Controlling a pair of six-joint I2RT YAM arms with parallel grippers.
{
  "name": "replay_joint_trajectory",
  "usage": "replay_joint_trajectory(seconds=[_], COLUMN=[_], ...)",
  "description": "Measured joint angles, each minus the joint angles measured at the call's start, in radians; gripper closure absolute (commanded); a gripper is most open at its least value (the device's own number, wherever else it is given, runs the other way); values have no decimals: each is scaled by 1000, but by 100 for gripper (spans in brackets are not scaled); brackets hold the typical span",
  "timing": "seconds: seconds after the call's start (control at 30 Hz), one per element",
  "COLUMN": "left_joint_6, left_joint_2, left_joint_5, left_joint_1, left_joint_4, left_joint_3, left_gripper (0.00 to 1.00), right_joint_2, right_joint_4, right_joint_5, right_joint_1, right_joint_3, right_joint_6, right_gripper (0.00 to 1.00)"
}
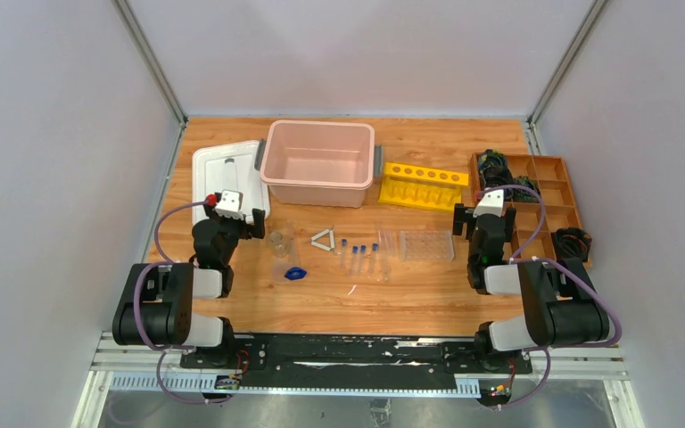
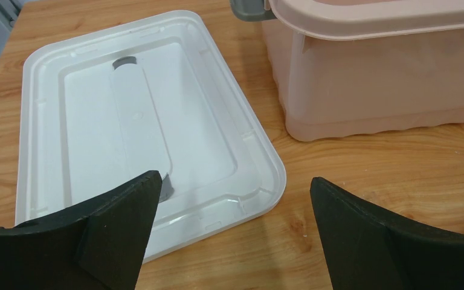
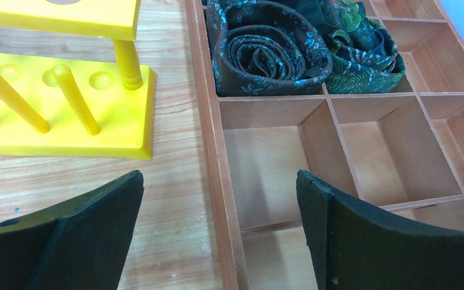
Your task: Organize the chemistry lab equipment
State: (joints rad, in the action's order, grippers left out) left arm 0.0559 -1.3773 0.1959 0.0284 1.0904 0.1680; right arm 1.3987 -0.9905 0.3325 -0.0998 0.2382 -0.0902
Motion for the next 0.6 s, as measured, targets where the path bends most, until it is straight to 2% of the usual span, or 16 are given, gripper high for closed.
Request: replay_joint_trajectory(seconds=[0.5, 0.57, 0.6], left_joint_6=[-1, -4, -4], left_joint_2=[4, 32, 59], left_joint_5=[-9, -26, -41], left_joint_1=[0, 0, 0], left_joint_4=[-7, -68, -127], left_joint_3=[1, 17, 40], left_gripper=[0, 0, 0], right_joint_2=[-8, -60, -111], right_joint_4=[5, 69, 160], right_joint_5=[12, 36, 56], right_joint_1=[0, -1, 0], right_joint_3=[0, 3, 21], right_joint_6=[0, 5, 24], right_gripper=[0, 0, 0])
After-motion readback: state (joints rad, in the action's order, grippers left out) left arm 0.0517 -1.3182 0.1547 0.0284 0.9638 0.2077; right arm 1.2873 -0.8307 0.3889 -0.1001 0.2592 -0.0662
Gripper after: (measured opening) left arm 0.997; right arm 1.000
